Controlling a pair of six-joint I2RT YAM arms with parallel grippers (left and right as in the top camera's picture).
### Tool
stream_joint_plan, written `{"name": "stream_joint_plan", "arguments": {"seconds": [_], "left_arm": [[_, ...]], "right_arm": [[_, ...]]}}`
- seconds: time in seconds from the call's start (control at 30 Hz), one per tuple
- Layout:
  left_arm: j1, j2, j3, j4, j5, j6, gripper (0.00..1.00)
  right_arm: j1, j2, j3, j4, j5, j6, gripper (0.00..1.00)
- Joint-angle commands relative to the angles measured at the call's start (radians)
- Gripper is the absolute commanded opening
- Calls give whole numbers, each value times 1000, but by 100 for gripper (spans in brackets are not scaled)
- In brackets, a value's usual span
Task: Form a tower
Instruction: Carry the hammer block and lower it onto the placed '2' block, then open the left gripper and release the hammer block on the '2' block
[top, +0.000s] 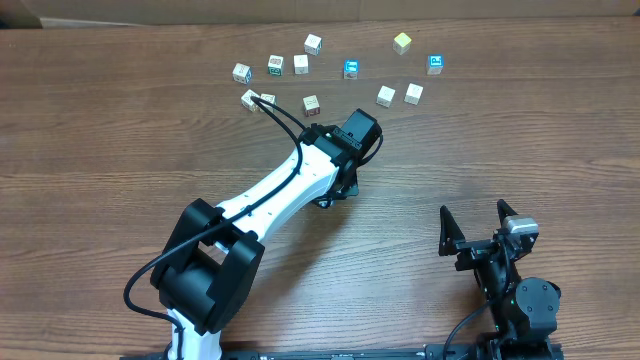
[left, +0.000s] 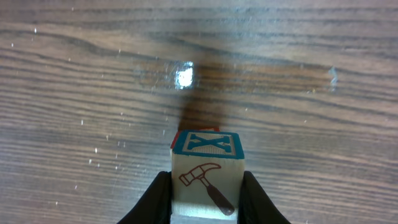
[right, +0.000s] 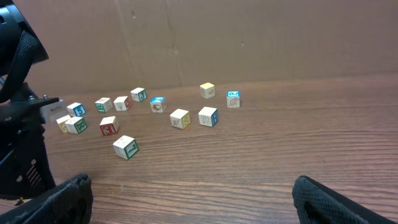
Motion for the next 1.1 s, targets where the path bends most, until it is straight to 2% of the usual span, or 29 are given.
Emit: {"name": "stream_joint_plan", "arguments": {"seconds": [0.0, 0.27, 0.37, 0.53, 0.57, 0.63, 0.7, 0.9, 1.07], "left_arm": [[2, -21, 9, -18, 27, -14, 18], [3, -21, 15, -27, 51, -14, 21], [3, -22, 21, -34, 51, -13, 27], [3, -22, 21, -36, 50, -9, 71], [3, -22, 21, -36, 50, -9, 85], [3, -21, 21, -36, 50, -9, 92], [3, -21, 18, -35, 46, -11, 89], [3, -21, 16, -23, 43, -22, 72], [3, -21, 8, -19, 27, -22, 70]], "right_arm": [[5, -5, 22, -16, -1, 4, 100], [5, -5, 22, -16, -1, 4, 100], [5, -5, 22, -16, -1, 4, 100], [5, -5, 22, -16, -1, 4, 100], [5, -5, 22, -16, -1, 4, 100], [5, -5, 22, -16, -1, 4, 100], [5, -5, 22, -16, -1, 4, 100], [5, -5, 22, -16, -1, 4, 100], [5, -5, 22, -16, -1, 4, 100]]}}
